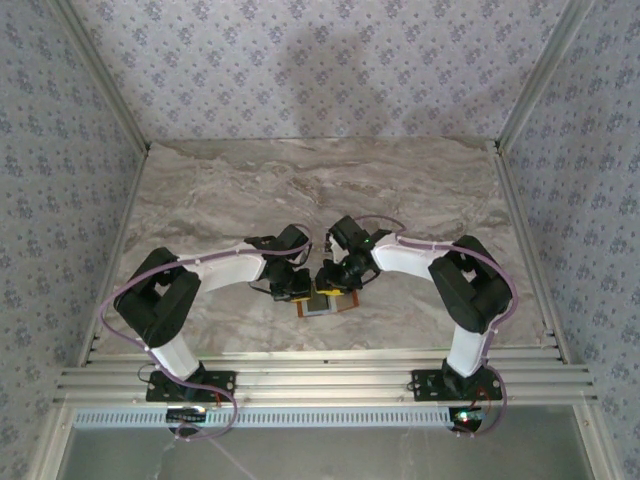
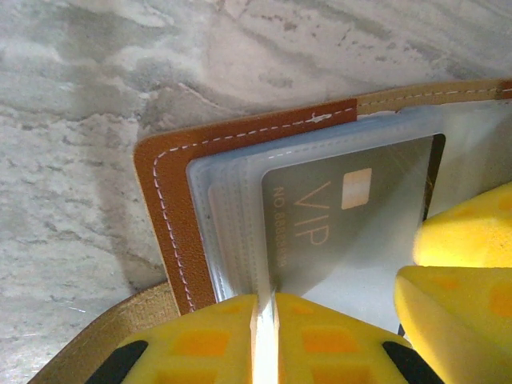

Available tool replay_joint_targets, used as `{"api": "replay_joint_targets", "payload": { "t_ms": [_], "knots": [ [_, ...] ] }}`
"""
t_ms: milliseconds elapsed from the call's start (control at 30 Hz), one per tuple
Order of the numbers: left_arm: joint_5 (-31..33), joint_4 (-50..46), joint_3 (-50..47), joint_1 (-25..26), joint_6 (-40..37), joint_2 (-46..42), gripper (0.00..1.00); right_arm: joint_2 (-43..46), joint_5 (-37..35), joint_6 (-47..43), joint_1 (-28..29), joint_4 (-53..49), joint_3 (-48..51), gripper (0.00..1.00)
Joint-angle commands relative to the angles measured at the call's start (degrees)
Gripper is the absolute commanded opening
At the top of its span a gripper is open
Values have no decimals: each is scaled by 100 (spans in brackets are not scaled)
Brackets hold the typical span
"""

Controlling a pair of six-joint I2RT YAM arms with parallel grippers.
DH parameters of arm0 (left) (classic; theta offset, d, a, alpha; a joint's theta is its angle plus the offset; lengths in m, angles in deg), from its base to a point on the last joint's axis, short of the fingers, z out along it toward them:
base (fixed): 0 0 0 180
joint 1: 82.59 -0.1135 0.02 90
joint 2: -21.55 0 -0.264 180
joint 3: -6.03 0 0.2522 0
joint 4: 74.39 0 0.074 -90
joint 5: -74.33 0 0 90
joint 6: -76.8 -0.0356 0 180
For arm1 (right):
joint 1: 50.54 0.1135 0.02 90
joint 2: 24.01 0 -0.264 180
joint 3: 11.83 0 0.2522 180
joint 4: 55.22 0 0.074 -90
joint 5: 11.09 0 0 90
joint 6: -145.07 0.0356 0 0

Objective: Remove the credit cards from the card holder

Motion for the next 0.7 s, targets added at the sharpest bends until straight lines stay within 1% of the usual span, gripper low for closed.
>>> {"api": "replay_joint_targets", "payload": {
  "t_ms": [0,267,533,667],
  "knots": [
    [243,-350,17,32,-69,84,16,83,-500,-168,24,-612,-57,30],
    [234,-361,32,30,-63,61,16,245,-692,-170,33,-735,-126,30],
    [261,-365,39,29,-73,113,15,513,-246,-6,-58,-366,26,30],
    [261,-369,41,36,-87,141,14,518,-239,-20,-132,-383,100,30]
  ]
}}
